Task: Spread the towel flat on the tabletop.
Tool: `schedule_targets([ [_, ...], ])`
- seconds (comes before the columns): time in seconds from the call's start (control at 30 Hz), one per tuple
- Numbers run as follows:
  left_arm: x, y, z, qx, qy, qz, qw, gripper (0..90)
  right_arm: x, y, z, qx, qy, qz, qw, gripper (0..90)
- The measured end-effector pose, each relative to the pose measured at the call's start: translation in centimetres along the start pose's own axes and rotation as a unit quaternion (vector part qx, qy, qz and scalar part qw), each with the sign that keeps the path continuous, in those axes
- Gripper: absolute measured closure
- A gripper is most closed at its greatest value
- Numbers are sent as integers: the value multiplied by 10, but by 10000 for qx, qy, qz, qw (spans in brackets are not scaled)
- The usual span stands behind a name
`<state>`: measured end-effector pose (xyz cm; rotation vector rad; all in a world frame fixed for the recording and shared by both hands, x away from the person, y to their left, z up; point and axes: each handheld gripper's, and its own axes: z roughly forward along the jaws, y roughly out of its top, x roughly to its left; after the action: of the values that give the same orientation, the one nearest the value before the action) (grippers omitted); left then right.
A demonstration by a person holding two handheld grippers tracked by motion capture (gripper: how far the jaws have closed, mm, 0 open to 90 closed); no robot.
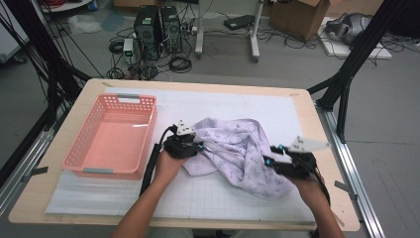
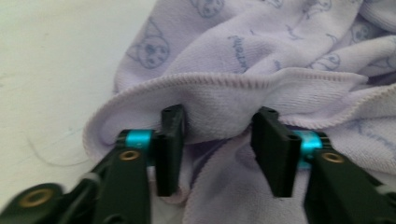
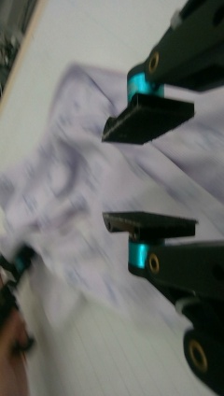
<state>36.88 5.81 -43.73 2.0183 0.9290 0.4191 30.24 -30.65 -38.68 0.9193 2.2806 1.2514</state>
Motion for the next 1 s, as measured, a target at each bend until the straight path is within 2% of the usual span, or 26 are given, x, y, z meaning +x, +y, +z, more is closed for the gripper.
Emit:
schedule_targets([
  [0.03, -1, 0, 0, 30, -8, 21, 10000, 659, -9, 7, 12, -27, -54, 37, 10000, 500],
  [0.07, -2, 0, 0, 70, -7, 48, 10000, 704, -15, 12, 22, 33, -94, 60, 9999, 500],
  [0.13, -4, 0, 0, 87, -1, 142, 9999, 794, -31, 27, 53, 216, -209, 22, 9995, 501],
  [0.23, -6, -3, -2, 69, 4, 141, 9999, 815, -46, 44, 94, 419, -182, 33, 9990, 511],
  [0.3, -7, -5, -4, 84, 2, 177, 9998, 820, -53, 51, 117, 589, -81, 73, 9982, 531],
  [0.33, -8, -5, -4, 71, 3, 163, 9998, 820, -56, 55, 133, 708, 71, 88, 9974, 565],
  [0.43, -9, -8, -7, 92, 8, 196, 9998, 824, -57, 61, 167, 928, 169, 2, 9955, 529],
  [0.5, -9, -9, -8, 113, 1, 209, 9997, 825, -53, 64, 185, 995, 345, -163, 9943, 519],
  [0.57, -10, -12, -10, 118, -5, 223, 9997, 828, -48, 67, 201, 1142, 557, -226, 9916, 515],
  [0.6, -10, -12, -11, 118, -18, 199, 9997, 828, -46, 68, 206, 1146, 614, -204, 9913, 538],
  [0.67, -9, -13, -12, 137, -17, 178, 9997, 828, -42, 66, 211, 1116, 693, -268, 9910, 650],
  [0.7, -8, -13, -13, 117, -5, 175, 9998, 828, -42, 66, 211, 1093, 769, -297, 9906, 749],
  [0.73, -8, -12, -14, 96, -1, 181, 9998, 828, -44, 67, 211, 1135, 989, -320, 9881, 879],
  [0.77, -8, -11, -15, 61, 38, 169, 9998, 829, -44, 67, 210, 1173, 1008, -402, 9871, 886],
  [0.8, -8, -11, -15, 35, 76, 179, 9998, 829, -46, 69, 208, 1197, 904, -398, 9879, 890],
  [0.87, -7, -11, -16, 10, 212, 124, 9997, 825, -54, 71, 201, 1046, 534, -212, 9929, 894],
  [0.9, -6, -11, -17, -11, 361, 9, 9993, 796, -61, 73, 195, 869, 286, -63, 9958, 894],
  [0.93, -5, -11, -17, -17, 397, -110, 9992, 728, -69, 75, 186, 663, -109, 110, 9977, 894],
  [0.97, -5, -11, -17, -17, 394, -184, 9991, 685, -77, 77, 177, 447, -444, 250, 9977, 894],
  [1.0, -6, -11, -16, -5, 424, -188, 9989, 658, -85, 78, 168, 254, -832, 409, 9954, 894],
])
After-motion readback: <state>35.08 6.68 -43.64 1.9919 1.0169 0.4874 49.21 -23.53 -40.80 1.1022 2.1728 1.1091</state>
